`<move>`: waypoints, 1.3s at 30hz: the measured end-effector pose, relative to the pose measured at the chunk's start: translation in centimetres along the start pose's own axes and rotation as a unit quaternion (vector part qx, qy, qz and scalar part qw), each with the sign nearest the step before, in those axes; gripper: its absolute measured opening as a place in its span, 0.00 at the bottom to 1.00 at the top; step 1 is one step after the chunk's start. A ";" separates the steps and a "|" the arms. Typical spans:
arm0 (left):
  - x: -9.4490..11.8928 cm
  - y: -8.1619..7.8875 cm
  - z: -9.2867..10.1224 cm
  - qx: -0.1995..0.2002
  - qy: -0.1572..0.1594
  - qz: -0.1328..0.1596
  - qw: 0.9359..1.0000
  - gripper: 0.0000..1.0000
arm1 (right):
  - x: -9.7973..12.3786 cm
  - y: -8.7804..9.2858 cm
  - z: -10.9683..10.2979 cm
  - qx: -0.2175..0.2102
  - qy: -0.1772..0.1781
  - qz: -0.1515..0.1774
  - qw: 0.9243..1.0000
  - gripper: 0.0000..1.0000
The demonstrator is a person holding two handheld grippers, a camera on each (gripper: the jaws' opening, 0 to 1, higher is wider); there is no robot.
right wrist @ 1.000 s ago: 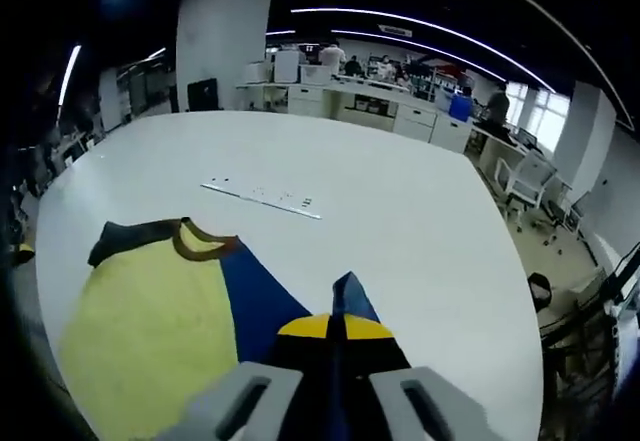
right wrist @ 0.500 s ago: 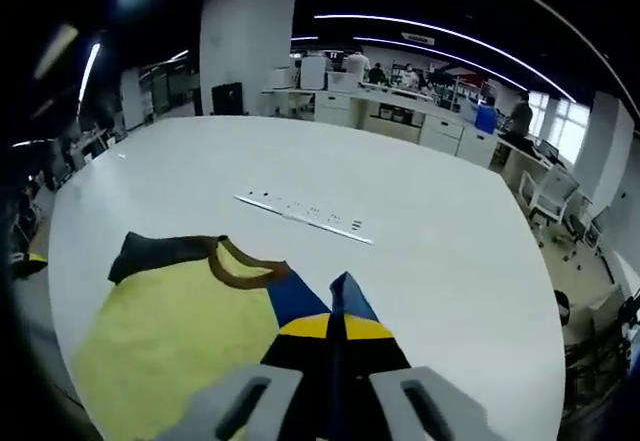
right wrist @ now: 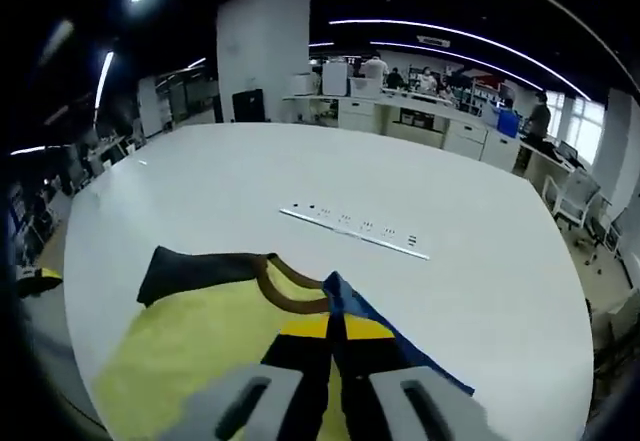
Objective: Fold the garment on the visible template until the final outline fits inside the template.
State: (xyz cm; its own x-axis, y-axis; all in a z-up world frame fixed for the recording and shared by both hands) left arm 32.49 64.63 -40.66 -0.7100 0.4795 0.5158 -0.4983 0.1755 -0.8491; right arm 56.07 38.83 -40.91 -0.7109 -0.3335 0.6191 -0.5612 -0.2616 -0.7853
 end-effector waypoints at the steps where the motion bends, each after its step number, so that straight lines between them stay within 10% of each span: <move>1: 0.0 0.0 0.0 0.000 0.001 -0.001 1.000 0.99 | -0.1 -0.3 -0.3 0.001 -0.001 0.006 1.000 0.00; 39: -0.1 1.5 -1.0 0.016 -0.013 -0.014 1.000 0.99 | -1.6 -3.5 -14.6 0.079 -0.145 0.071 0.984 0.00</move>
State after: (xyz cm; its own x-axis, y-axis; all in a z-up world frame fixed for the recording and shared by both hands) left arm 32.31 65.67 -42.06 -0.7084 0.4518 0.5422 -0.5329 0.1613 -0.8307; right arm 52.97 53.47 -39.15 -0.6141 -0.6156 0.4939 -0.3757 -0.3224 -0.8689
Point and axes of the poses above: the point that each gripper's makers call its tool centre point, and the gripper's own axes: x roughly backward along the fingers, z roughly to its right, y roughly out of its underside, the point moved 1 cm from there along x, roughly backward along the fingers
